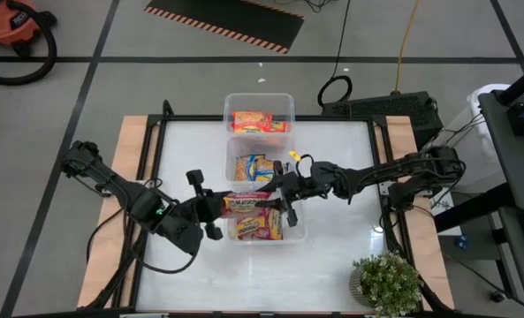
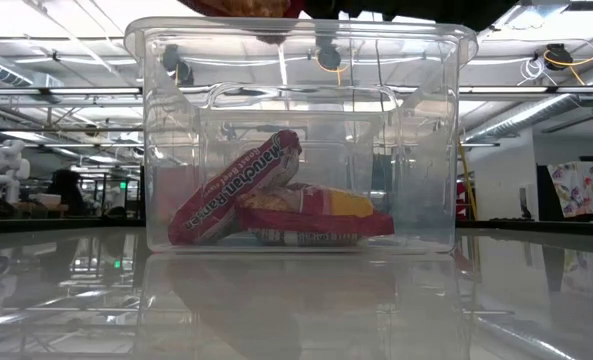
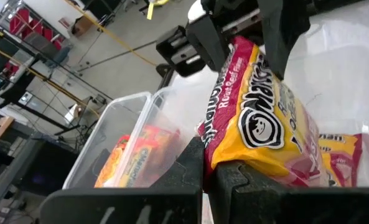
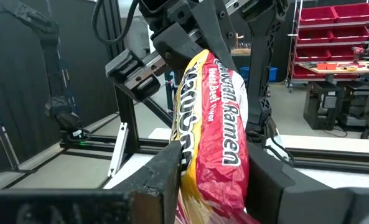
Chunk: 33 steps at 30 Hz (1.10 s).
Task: Sort Maruchan noodles
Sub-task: Put the red noodle pack into the bottom transparent bin
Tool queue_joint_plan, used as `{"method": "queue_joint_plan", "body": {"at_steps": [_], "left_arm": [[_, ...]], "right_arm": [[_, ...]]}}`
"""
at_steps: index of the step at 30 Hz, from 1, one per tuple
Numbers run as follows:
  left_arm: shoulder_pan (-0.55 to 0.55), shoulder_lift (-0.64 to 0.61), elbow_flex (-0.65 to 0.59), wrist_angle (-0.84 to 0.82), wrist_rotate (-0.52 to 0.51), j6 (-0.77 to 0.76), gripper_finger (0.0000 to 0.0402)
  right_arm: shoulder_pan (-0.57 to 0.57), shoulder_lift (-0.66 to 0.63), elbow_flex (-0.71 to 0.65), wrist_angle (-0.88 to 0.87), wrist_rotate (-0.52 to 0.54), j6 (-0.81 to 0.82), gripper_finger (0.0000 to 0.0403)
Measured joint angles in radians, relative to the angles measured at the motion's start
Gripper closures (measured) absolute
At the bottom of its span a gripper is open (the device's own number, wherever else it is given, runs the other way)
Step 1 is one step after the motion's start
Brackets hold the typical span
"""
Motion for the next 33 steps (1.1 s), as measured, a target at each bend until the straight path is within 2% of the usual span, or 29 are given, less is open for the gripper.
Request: {"method": "queue_joint_plan", "body": {"at_steps": [3, 9, 13, 28, 33], "left_arm": [[0.002, 0.0, -0.031, 0.0, -0.011, -0.019, 0.0375], [0.023, 0.0, -0.048, -0.005, -0.015, -0.077, 0.0284], [0.015, -0.004, -0.048, -0.02, -0.013, -0.104, 0.0245], [0.004, -0.065, -0.048, -0.303, -0.005, -0.347, 0.0236], [0.004, -0.065, -0.048, -0.33, -0.005, -0.385, 0.0236]], "right_arm": [[-0.004, 0.0, -0.001, -0.008, 0.001, 0.0, 0.028], [-0.004, 0.0, -0.001, -0.029, -0.001, 0.007, 0.0281], [-0.004, 0.0, -0.001, -0.046, -0.005, 0.036, 0.0281], [-0.038, -0.03, 0.001, -0.237, 0.015, 0.123, 0.0282], [-0.038, -0.03, 0.001, -0.31, 0.014, 0.166, 0.0282]]}}
